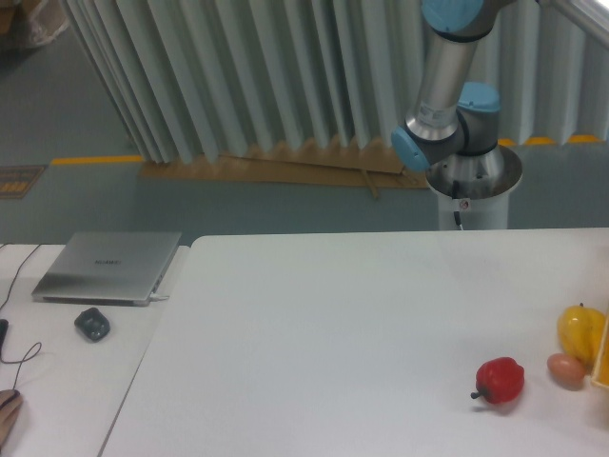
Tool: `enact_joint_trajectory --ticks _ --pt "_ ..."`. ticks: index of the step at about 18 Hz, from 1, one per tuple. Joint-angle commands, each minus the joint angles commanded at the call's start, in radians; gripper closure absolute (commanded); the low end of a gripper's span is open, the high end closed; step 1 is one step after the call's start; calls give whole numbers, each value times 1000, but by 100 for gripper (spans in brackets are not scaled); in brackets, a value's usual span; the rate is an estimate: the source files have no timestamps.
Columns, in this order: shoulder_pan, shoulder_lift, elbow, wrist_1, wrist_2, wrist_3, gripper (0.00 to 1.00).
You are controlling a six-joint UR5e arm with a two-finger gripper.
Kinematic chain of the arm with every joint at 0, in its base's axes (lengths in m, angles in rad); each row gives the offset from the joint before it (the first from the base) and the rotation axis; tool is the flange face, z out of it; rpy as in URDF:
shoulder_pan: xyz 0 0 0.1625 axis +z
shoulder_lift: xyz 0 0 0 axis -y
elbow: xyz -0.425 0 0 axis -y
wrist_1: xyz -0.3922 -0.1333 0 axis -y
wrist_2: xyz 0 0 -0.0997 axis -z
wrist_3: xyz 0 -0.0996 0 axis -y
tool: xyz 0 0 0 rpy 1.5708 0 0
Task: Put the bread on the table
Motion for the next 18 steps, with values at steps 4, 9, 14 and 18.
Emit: enact_joint_trajectory --ticks 4,9,14,18 --pt "0 -25 3 15 0 -8 0" --pt "2 -32 5 21 0 -5 0" --pt "-3 -35 5 21 0 -5 0" --pt "-9 -35 3 26 2 -5 19"
